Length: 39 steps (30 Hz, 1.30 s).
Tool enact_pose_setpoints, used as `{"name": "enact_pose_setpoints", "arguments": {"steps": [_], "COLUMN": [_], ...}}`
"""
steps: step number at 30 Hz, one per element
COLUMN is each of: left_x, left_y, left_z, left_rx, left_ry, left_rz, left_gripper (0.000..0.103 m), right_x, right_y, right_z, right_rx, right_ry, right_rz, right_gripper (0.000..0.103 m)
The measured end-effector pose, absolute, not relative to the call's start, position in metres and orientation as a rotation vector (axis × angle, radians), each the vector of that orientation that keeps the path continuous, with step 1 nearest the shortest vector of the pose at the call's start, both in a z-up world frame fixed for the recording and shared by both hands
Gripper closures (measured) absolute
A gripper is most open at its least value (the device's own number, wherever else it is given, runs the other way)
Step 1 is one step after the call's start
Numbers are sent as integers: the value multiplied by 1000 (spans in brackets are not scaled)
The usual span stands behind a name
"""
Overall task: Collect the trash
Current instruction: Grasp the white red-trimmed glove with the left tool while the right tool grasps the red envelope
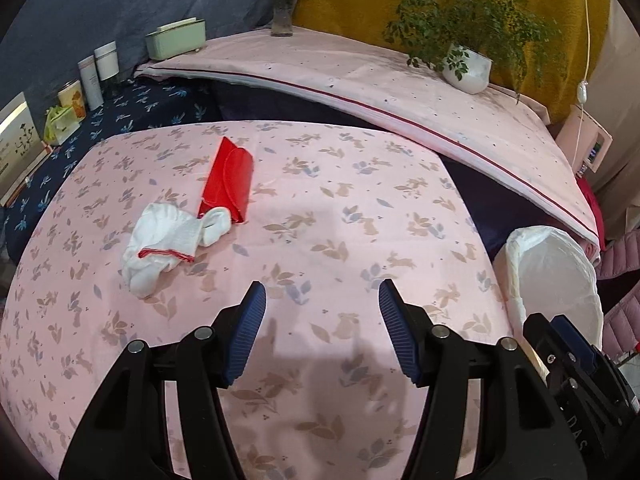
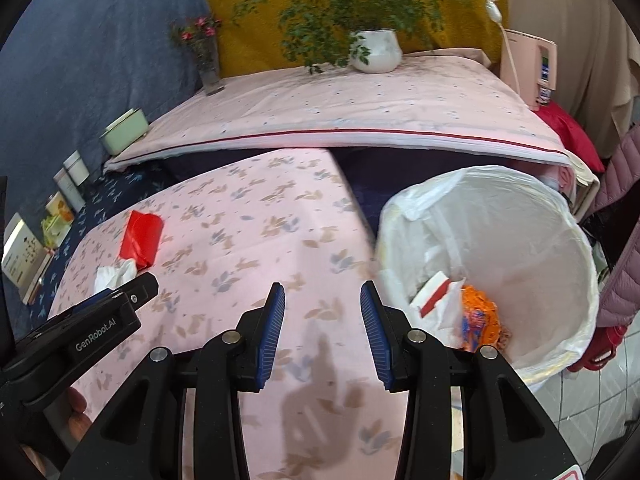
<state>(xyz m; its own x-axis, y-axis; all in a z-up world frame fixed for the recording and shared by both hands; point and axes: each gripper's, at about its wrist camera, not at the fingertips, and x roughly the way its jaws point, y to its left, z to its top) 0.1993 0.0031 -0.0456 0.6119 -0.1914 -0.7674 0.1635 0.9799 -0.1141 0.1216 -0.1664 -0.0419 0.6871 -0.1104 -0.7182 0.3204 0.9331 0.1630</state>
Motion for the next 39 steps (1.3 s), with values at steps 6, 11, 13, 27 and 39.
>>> {"name": "enact_pose_setpoints", "arguments": {"steps": [6,11,13,27,39], "left_x": [207,218,225,286,310], "left_y": [38,71,86,157,173], "left_z": [-50,-55,-57,-84,-110], "left_rx": [-68,-94,-107,-286,-337], "left_ry": [896,901,903,1000,1063], "left_rz": [-157,-109,-87,-71,-166], "left_gripper": [47,47,47,28,87], "right_x": [137,153,161,254,316], "right_y": [-131,-104,-95,-21,21], "right_z": [-44,-46,-47,-55,-74], "right_rx": [245,213,208,183,152], "right_ry": [801,817,823,856,885], "right_rz": [-201,-163,-149,-21,50], "right_gripper": [63,63,63,63,53]}}
